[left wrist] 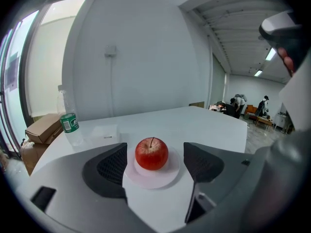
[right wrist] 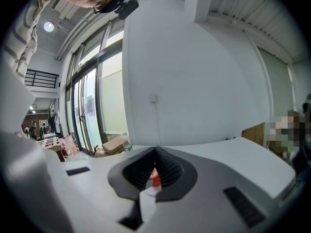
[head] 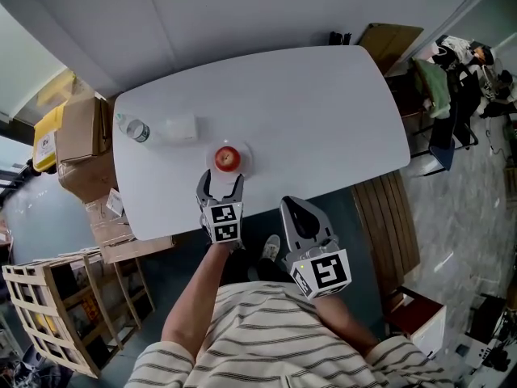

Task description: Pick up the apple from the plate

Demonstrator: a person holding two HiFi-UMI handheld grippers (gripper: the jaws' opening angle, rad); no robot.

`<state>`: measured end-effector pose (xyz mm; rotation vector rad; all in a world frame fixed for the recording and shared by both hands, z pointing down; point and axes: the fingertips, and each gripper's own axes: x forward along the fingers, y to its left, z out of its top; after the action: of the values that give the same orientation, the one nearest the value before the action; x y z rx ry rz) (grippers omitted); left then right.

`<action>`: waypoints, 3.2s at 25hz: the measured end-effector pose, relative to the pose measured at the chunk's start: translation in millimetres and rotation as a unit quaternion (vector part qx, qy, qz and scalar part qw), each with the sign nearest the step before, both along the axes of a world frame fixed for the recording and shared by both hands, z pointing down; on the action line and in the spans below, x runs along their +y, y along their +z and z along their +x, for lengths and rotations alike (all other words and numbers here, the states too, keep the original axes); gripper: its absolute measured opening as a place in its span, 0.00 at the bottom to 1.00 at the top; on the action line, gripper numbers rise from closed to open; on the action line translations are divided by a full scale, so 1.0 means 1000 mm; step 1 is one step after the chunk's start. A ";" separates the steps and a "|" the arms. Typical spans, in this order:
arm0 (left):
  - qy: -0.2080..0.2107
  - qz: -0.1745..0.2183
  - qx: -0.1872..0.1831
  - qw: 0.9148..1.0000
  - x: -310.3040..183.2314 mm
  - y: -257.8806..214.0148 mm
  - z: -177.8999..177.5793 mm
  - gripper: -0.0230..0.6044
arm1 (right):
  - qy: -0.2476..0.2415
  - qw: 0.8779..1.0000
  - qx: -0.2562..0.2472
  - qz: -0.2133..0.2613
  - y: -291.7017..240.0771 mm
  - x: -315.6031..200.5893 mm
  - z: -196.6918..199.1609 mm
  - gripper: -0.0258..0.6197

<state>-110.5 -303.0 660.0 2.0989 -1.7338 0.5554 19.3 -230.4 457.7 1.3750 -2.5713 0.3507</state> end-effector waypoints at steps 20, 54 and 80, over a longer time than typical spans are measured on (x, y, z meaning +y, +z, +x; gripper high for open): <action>0.022 -0.062 0.000 0.998 -0.035 0.065 -0.003 0.64 | -0.008 1.000 0.004 -0.012 0.010 -0.013 -0.012 0.06; -0.006 -0.055 0.020 0.998 -0.031 0.035 -0.006 0.60 | 0.002 1.000 0.004 -0.008 0.012 -0.014 0.002 0.06; -0.020 0.024 0.040 0.999 0.026 -0.094 0.008 0.60 | 0.001 1.000 -0.008 0.010 -0.012 -0.002 0.004 0.06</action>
<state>-102.0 -277.3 565.9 2.0843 -1.7578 0.4163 23.6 -232.1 445.9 1.3870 -2.5928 0.3390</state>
